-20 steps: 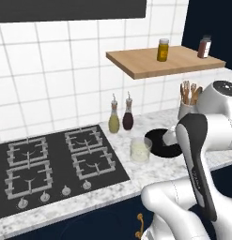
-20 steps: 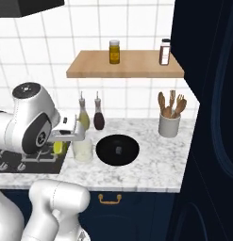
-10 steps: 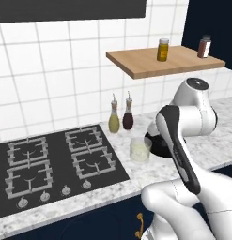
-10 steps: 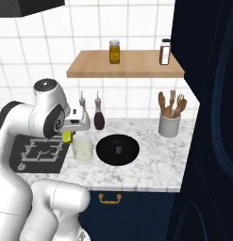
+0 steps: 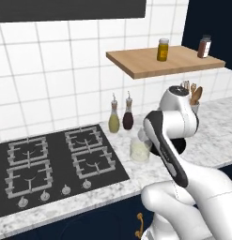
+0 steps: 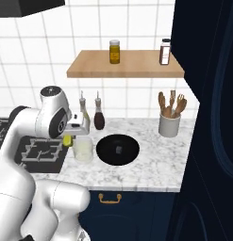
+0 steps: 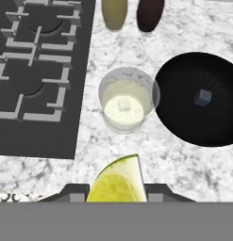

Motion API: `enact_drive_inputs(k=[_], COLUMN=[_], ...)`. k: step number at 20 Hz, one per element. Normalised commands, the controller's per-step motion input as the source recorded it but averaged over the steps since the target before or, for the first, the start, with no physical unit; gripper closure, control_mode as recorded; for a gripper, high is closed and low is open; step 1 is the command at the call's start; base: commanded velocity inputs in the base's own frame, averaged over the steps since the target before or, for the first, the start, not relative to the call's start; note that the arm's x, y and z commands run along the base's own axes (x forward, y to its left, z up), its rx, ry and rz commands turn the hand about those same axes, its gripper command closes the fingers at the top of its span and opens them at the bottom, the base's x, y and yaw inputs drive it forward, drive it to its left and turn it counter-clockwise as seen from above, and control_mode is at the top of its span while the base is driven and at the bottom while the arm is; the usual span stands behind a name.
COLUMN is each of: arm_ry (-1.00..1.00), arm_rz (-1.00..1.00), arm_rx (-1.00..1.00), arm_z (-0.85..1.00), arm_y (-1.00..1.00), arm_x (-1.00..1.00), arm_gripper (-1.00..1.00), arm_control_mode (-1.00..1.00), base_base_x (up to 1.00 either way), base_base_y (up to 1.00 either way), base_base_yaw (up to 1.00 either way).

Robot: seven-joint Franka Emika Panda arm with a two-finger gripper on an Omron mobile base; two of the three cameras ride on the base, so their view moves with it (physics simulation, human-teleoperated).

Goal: Grab a lemon wedge from the fridge and one ice cube from the ice bowl, and put them in the glass of lemonade.

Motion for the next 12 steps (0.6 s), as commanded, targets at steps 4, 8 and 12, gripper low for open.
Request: enact_drive_inputs(k=[4,8,12], arm_ry=[0.01,0.0,0.0], arm_rz=[0.0,0.0,0.0], arm_rx=[-0.01,0.0,-0.01], arm_z=[-0.4,-0.29,-0.05], arm_y=[0.0,0.0,0.0], arm_x=[0.18,0.23,0.4], arm_gripper=[1.0,1.0,1.0], arm_control_mode=[-1.0,-1.0,-1.0], base_base_x=[0.0,0.0,0.0], base_base_y=[0.0,0.0,0.0], base_base_yaw=[0.0,0.0,0.0])
